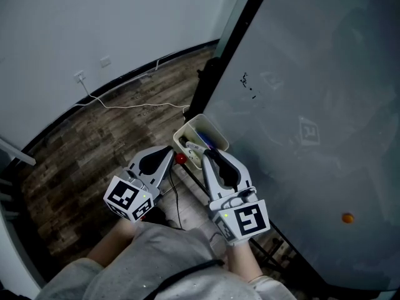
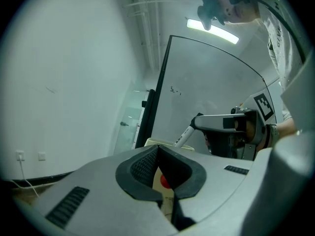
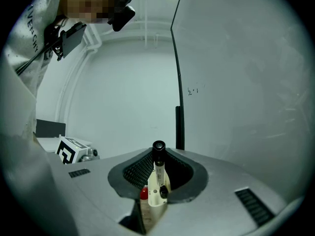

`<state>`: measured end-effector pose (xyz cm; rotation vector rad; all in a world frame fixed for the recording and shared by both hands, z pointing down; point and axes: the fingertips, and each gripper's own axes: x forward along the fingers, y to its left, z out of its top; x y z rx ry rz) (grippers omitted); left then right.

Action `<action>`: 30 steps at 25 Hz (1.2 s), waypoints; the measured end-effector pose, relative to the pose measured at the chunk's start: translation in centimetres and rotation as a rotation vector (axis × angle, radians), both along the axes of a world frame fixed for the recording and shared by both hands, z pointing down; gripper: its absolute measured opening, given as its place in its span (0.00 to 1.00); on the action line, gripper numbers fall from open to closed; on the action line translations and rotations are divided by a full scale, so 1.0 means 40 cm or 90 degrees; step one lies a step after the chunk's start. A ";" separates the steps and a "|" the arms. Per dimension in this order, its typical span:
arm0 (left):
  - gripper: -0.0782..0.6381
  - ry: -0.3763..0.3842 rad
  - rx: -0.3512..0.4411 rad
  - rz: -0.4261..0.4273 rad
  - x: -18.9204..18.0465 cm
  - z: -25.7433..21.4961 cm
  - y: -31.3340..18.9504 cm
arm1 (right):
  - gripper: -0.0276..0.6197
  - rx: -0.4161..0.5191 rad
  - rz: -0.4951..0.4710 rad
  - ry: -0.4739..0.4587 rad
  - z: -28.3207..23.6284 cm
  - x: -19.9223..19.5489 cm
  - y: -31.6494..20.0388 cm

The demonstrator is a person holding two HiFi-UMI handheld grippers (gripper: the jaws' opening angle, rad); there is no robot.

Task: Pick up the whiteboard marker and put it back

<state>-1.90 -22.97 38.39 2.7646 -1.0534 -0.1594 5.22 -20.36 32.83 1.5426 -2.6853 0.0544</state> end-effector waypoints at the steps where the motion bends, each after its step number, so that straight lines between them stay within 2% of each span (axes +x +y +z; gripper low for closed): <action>1: 0.13 -0.001 -0.002 0.001 0.002 0.007 -0.003 | 0.17 -0.003 0.001 0.000 0.006 0.003 -0.003; 19: 0.13 -0.018 -0.042 -0.002 0.018 0.079 -0.018 | 0.17 -0.067 0.010 -0.006 0.107 0.022 -0.007; 24: 0.13 -0.018 -0.049 -0.002 0.021 0.090 -0.018 | 0.17 -0.043 -0.006 -0.031 0.093 0.008 -0.014; 30: 0.13 -0.020 -0.057 -0.006 0.020 0.100 -0.018 | 0.17 -0.066 -0.005 -0.012 0.118 0.009 -0.013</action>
